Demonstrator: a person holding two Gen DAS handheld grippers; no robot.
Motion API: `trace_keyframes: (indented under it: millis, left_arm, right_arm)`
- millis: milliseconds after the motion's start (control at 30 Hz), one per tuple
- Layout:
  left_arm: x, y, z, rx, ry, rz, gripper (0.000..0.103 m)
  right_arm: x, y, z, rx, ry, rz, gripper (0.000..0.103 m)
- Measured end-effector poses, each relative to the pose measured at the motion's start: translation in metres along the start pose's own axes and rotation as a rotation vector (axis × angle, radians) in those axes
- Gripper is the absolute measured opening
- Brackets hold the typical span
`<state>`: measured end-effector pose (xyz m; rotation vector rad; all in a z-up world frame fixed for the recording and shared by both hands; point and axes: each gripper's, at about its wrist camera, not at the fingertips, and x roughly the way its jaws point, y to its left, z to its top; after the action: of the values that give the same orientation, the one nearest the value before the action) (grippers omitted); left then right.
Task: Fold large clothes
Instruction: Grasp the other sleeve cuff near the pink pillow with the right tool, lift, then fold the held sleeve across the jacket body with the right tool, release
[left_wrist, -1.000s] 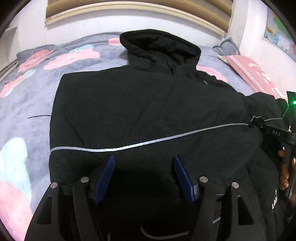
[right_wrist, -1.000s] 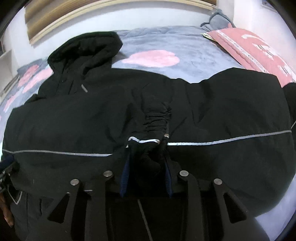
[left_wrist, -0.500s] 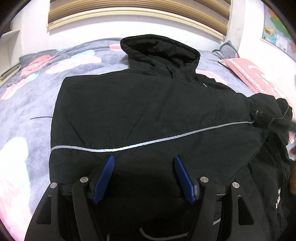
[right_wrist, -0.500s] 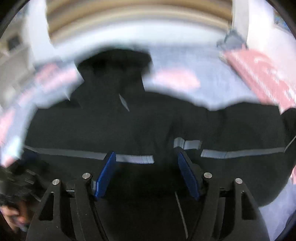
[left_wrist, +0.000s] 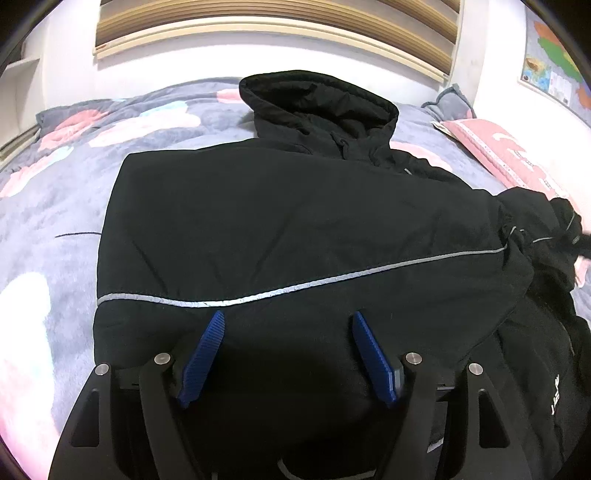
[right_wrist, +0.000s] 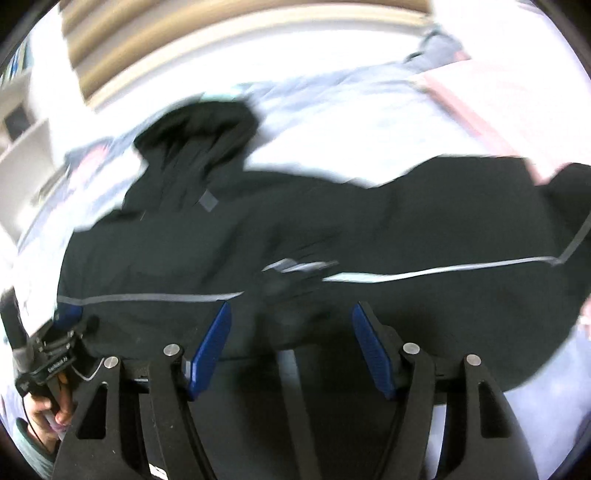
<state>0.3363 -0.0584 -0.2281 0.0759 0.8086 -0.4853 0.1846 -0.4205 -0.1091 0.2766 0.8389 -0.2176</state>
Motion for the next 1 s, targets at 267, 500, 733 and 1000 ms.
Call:
trace_keyframes:
  millis: [267,500,733,1000]
  left_arm:
    - [0.002,-0.004,0.002,0.016,0.006,0.025,0.074]
    - [0.004,-0.011,0.003,0.044,0.014,0.083,0.077]
    - [0.004,-0.013,0.005,0.053,0.032,0.114,0.077]
    - [-0.029,-0.054,0.021,0.021,-0.02,0.038,0.077]
  right_arm:
    - [-0.05,-0.162,0.025,0.129,-0.106,-0.222,0.076]
    - [-0.078,-0.279,0.043,0.299,-0.22,-0.29,0.089]
    - [-0.037,-0.316,0.071,0.353,-0.141,-0.258,0.089]
    - [-0.055,-0.297,0.076,0.194,-0.185,-0.283,0.022]
